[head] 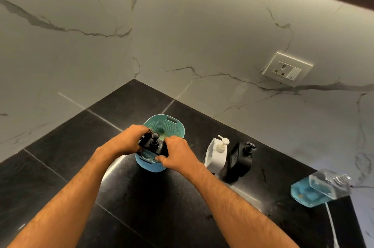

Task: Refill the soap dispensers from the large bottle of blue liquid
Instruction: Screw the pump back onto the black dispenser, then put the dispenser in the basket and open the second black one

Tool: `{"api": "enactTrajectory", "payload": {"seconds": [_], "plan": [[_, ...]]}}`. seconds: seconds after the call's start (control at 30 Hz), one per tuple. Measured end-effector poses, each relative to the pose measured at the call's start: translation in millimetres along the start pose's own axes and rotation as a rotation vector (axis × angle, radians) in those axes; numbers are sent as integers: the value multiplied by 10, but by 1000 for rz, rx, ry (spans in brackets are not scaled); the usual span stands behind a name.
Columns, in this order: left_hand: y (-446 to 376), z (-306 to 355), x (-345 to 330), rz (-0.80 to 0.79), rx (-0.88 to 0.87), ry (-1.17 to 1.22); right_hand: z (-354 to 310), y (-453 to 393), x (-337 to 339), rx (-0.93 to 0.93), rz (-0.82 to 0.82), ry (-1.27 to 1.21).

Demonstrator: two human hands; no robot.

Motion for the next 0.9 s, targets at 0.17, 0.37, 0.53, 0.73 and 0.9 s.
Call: {"api": "enactTrajectory", "payload": {"seconds": [0.17, 0.37, 0.53, 0.73, 0.9], "plan": [[141, 80, 51, 105, 19, 18, 38, 132, 13, 25, 76, -35], [351, 350, 303, 304, -37, 40, 203, 349, 273, 11, 218, -93], [283, 942, 456, 471, -191, 85, 510, 678, 662, -49, 355, -130], [-71, 1834, 117, 447, -387, 182, 1089, 1130, 1134, -219, 500, -160], [-383, 2440, -458, 391, -450, 287, 1655, 1421, 1290, -369, 571, -200]]}}
Point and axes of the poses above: each hand's wrist, its own y-axis away from the middle knuckle, its own x-axis out of the back of the hand, z = x × y, the point moved 1 cm from there along -y, towards the middle knuckle, and after that the axes turned 5 degrees about -x, right-handed, at the moved point
